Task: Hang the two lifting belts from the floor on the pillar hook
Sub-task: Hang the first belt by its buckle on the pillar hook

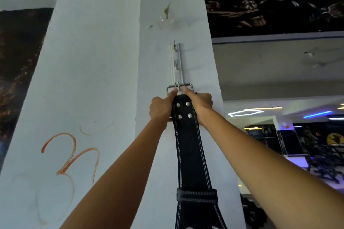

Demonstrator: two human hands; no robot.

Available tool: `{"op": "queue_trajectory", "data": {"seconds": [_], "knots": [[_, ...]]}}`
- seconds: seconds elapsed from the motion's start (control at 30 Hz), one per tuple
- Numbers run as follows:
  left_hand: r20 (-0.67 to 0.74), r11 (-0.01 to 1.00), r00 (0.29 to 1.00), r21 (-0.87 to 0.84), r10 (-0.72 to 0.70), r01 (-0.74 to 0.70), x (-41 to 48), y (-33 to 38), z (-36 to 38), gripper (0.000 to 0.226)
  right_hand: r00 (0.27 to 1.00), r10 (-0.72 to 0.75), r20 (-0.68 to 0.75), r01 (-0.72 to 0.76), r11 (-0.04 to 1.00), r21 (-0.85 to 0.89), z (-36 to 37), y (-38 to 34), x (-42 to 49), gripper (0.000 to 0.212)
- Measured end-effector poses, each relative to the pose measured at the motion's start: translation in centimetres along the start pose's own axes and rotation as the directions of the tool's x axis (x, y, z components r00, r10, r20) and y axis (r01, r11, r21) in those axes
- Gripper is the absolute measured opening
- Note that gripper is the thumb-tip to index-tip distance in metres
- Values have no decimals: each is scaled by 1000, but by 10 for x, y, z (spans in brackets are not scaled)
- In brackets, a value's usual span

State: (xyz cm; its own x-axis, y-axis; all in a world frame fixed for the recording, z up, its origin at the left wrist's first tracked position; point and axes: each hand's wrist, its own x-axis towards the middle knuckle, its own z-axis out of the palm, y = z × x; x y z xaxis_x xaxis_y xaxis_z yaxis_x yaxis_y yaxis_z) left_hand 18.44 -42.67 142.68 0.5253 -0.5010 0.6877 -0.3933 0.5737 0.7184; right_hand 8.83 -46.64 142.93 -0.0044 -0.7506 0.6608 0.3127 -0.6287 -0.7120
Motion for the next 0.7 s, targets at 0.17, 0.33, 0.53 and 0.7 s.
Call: {"op": "queue_trajectory", "data": {"seconds": [0.17, 0.33, 0.53, 0.7], "knots": [[150, 993, 982, -56, 111, -104, -61, -32, -10, 25, 954, -205, 218, 214, 977, -17, -31, 54, -52, 24], [193, 989, 975, -119, 110, -88, -147, -113, -21, 14, 967, -148, 207, 146, 989, 25, -79, 121, -134, 16], [141, 964, 987, -244, -74, 107, -238, -195, -43, 20, 994, 46, 99, -48, 999, 18, -113, 194, -216, 8], [192, 936, 950, -207, -247, 285, -270, -234, -68, 17, 969, 235, 78, -239, 970, 40, -131, 234, -249, 20]]}}
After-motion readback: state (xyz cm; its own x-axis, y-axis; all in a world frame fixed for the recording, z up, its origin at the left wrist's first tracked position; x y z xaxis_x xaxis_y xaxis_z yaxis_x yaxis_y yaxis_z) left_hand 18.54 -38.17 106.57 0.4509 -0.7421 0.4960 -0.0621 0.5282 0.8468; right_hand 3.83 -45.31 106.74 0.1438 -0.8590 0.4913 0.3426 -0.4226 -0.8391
